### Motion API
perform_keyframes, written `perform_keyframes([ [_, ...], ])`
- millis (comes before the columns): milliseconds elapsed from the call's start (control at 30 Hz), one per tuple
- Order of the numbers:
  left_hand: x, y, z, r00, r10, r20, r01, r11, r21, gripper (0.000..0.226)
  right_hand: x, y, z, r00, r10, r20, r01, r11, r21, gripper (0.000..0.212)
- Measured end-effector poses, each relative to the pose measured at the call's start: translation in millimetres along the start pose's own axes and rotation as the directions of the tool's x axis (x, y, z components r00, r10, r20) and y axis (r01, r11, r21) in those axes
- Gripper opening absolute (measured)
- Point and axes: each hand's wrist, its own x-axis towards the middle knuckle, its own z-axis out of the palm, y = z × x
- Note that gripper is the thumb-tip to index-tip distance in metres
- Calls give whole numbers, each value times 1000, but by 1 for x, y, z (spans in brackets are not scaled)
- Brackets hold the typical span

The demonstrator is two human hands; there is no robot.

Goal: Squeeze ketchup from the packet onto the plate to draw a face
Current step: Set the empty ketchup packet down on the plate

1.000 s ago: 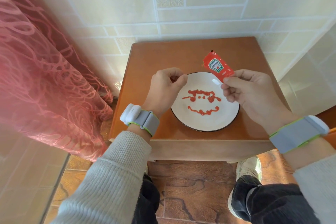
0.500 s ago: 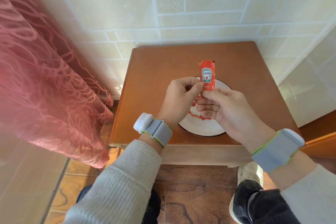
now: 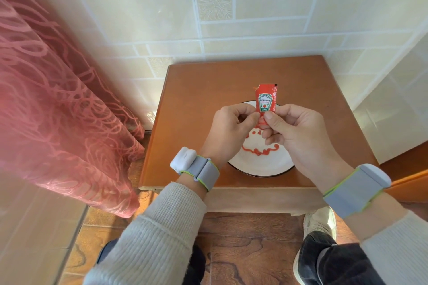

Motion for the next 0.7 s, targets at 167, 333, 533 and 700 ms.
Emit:
perform_keyframes([
  [167,-2,1,-1,1000,10,2,-10,999,33,20,-1,-2,-2,1000,-31,2,31,996,-83,12],
  [333,-3,5,-6,997,-34,-67,36,999,33,33,2,-11,-10,989,-143,-33,122,929,-349,8],
  [533,6,3,-29,935,-45,-352,50,999,4,48,5,-20,-30,971,-185,148,229,573,-787,14],
  [700,4,3,-28,935,-5,-356,27,998,58,42,2,-13,-24,942,-192,276,334,439,-834,13],
])
